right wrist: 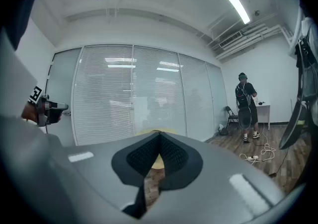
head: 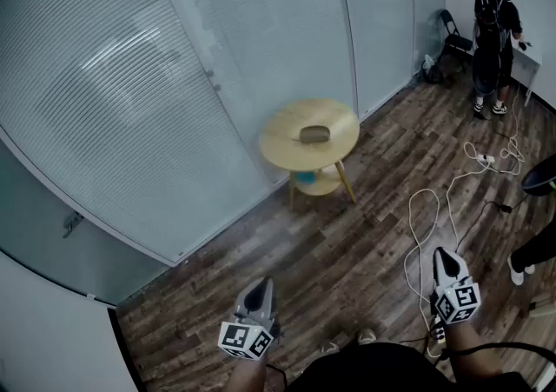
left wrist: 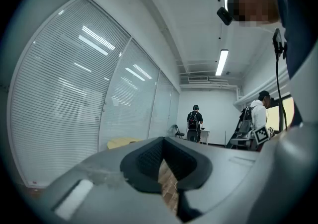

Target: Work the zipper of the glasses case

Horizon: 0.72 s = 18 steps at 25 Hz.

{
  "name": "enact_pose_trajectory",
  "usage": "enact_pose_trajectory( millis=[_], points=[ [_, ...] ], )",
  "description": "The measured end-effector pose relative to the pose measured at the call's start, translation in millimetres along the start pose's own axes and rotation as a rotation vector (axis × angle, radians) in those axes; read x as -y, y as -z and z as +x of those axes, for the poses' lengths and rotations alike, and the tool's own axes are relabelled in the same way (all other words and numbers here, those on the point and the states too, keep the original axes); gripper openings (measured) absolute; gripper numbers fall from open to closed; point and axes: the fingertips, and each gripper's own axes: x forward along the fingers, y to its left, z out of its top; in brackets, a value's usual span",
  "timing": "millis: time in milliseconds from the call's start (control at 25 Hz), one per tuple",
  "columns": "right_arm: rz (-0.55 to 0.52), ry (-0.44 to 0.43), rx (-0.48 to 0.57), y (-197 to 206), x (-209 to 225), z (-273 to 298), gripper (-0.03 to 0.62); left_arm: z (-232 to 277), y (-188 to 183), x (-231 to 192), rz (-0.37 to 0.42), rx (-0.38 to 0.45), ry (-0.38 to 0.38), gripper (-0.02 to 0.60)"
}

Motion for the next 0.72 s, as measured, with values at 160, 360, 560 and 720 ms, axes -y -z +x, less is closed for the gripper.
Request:
enact_pose_trajectory(
  millis=[160,360,560,720],
  points=[
    [-0.006,-0.014,0.001,-2,16,5,0.006,23,-5,11,-0.004,0.009,-0.016,0.0],
    [0.008,-0.011,0.007,-8,41,19,0.006,45,-24,19,0.019,0.039,-0.039,0.0],
    [0.037,-0.067,0.035,-14,54,41,0.006,57,-43,24,0.034,0.089,-0.077,0.0],
    [0.058,-0.05,0.025,-22,61,79,0.006,71,-35,-7,0.027,0.067,-0.156,0.0]
  ],
)
